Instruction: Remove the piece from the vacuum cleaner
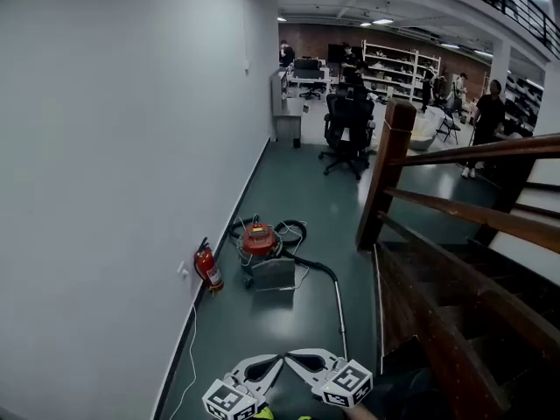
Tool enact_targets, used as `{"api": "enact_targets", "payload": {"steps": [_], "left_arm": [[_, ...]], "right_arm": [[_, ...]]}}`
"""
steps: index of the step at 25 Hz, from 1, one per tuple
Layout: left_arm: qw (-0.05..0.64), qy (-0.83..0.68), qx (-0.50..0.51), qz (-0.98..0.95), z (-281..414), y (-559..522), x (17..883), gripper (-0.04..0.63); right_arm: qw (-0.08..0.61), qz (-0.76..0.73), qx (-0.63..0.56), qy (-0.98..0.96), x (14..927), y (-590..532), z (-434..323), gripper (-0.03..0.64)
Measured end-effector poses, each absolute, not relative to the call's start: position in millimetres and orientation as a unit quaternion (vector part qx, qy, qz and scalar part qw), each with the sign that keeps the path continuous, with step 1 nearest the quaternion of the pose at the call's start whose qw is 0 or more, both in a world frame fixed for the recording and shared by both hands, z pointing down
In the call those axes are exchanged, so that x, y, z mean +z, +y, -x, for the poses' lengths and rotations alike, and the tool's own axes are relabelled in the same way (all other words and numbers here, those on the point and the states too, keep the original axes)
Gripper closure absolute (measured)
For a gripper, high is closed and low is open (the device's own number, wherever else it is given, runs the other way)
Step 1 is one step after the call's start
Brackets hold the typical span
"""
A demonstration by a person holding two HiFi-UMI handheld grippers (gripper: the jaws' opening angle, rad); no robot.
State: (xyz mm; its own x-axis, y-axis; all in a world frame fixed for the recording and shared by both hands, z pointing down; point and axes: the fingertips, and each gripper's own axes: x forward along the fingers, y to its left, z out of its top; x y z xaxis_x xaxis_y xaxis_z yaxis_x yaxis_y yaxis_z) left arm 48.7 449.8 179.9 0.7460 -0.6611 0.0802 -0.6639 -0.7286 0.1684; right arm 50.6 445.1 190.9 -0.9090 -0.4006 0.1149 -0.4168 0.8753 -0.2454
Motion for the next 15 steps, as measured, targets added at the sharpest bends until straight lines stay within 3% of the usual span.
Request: {"api": "enact_targets", "payload": {"steps": [15], "left_arm": [[0.102,-0.338,0.011,-0.935,-31,448,184,0.588]], "right_arm": [[0.044,-0.231,0.127,-0.964,194,444,-33,0.603]]}}
